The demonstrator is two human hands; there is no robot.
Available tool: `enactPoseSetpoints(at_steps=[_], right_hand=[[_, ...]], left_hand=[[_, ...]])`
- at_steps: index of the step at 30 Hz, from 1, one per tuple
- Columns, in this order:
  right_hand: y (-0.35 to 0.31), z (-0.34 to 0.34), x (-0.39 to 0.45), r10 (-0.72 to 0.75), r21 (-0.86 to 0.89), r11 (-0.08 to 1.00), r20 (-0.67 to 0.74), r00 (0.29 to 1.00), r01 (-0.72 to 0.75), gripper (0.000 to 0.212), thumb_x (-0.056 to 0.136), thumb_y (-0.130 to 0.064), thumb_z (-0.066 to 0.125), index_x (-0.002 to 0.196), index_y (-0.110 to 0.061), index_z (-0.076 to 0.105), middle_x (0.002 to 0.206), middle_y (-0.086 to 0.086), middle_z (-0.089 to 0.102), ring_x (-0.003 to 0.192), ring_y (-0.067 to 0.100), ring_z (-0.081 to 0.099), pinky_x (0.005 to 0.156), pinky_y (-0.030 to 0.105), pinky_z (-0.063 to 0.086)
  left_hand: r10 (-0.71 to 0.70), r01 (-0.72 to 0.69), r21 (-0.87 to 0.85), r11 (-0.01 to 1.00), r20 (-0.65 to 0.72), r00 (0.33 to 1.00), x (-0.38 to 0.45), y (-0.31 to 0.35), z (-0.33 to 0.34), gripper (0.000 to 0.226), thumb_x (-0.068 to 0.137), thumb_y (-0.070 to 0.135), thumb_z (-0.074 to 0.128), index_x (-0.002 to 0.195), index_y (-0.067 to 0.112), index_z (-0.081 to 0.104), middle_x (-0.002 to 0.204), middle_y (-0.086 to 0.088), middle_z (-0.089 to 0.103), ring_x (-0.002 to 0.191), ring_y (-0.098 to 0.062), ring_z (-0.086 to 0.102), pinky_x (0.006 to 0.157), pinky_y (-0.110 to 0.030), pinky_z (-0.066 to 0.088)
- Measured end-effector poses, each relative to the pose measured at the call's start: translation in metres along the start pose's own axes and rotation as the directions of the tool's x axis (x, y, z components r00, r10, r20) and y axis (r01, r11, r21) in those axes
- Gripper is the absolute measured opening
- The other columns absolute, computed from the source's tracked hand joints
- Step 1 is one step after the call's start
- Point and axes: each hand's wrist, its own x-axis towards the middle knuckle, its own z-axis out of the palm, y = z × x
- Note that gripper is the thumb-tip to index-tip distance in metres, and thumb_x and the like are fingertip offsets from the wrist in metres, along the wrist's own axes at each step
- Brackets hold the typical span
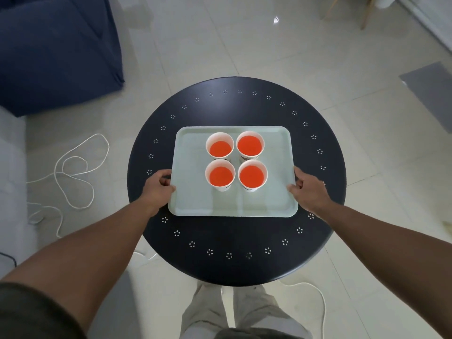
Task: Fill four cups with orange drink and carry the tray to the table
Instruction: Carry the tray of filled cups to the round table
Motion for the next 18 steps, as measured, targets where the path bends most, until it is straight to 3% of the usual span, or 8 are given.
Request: enactPoseSetpoints(at_steps=[3, 8, 14, 18], right_hand=[[0.001, 0.003, 0.002, 0.016, -0.007, 1.0, -0.001, 1.0, -0.016, 0.059, 0.101, -0.02, 0.058, 0.157, -0.031, 0.044, 0.103, -0.002, 0.073, 0.098, 0.025, 0.067, 0.098, 0.04, 0.055], [0.003, 0.006, 0.003, 0.027, -0.032, 0.999, 0.004, 1.0, -0.027, 0.059, 0.102, -0.019, 0.056, 0.158, -0.029, 0.042, 0.084, -0.013, 0.059, 0.091, 0.022, 0.06, 0.084, 0.029, 0.042], [0.003, 0.009, 0.009, 0.044, -0.071, 0.997, -0.002, 0.999, -0.044, 0.06, 0.104, -0.022, 0.055, 0.16, -0.029, 0.038, 0.104, -0.005, 0.062, 0.095, 0.021, 0.058, 0.09, 0.033, 0.047], [0.006, 0.01, 0.014, 0.064, -0.081, 0.995, -0.008, 0.998, -0.064, 0.062, 0.103, -0.025, 0.054, 0.162, -0.029, 0.035, 0.099, -0.004, 0.063, 0.093, 0.022, 0.059, 0.088, 0.032, 0.046]], left_hand=[[0.011, -0.011, 0.008, 1.0, 0.007, 1.0, 0.005, 0.002, 0.001, 0.048, 0.092, -0.006, 0.061, 0.13, 0.022, 0.061, 0.097, 0.0, 0.063, 0.092, -0.013, 0.062, 0.091, -0.04, 0.055], [0.036, -0.036, -0.006, 0.999, 0.008, 0.999, 0.011, 0.001, 0.005, 0.047, 0.092, -0.005, 0.061, 0.129, 0.024, 0.062, 0.093, 0.0, 0.063, 0.086, -0.008, 0.06, 0.081, -0.03, 0.051], [0.042, -0.042, 0.011, 0.999, 0.013, 0.999, 0.016, 0.0, 0.004, 0.048, 0.092, -0.002, 0.062, 0.13, 0.026, 0.061, 0.096, 0.0, 0.064, 0.089, -0.01, 0.061, 0.081, -0.031, 0.052], [0.045, -0.045, 0.028, 0.999, 0.014, 0.999, 0.019, 0.0, 0.004, 0.048, 0.092, -0.001, 0.062, 0.131, 0.027, 0.061, 0.097, 0.0, 0.064, 0.089, -0.01, 0.061, 0.082, -0.032, 0.052]])
